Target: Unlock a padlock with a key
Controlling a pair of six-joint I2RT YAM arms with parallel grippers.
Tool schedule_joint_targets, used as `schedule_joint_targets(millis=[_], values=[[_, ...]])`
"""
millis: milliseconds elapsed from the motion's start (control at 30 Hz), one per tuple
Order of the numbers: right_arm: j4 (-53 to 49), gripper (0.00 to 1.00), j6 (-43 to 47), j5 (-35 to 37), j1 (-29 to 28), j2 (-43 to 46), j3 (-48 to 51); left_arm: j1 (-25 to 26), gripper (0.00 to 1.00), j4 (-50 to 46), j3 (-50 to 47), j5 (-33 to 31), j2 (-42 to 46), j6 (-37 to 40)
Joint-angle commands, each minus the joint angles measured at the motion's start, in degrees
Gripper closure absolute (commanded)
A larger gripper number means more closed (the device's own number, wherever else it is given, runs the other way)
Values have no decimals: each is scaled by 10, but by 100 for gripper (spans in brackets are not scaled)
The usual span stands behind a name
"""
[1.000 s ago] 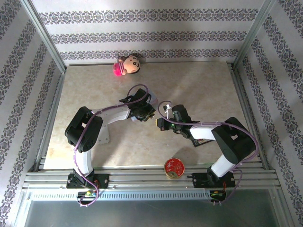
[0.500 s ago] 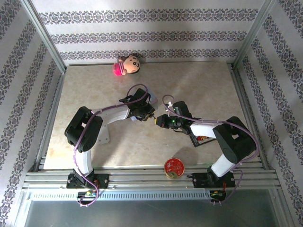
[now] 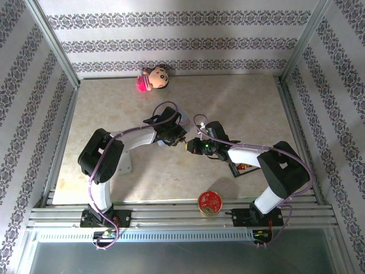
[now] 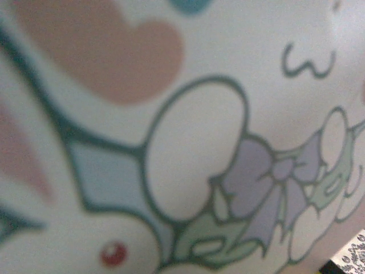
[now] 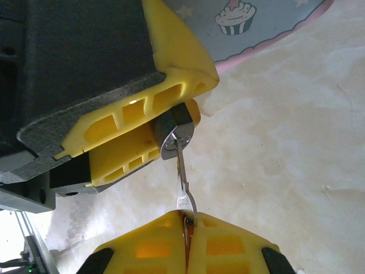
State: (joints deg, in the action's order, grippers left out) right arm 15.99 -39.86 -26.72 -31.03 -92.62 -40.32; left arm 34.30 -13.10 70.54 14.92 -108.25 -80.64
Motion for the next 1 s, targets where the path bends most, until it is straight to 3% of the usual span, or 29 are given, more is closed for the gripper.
schedule_joint_targets(millis=[0,200,400,867,967], values=[[91,100,38,61,-2,-9,-57,30,94,-40,-18,140,7,-25],[141,100,77,30,1,-40,-71,35,94,-34,-15,150,1,-29],[276,100,5,-67,39,-74,-63,39,94,-35,-17,154,4,-28],[-3,100,118,-14,94,25,-71,23,95,-58,-46,132,31,-22],[-24,100,126,-16,107,28,-69,19,96,-71,-42,126,38,-12]])
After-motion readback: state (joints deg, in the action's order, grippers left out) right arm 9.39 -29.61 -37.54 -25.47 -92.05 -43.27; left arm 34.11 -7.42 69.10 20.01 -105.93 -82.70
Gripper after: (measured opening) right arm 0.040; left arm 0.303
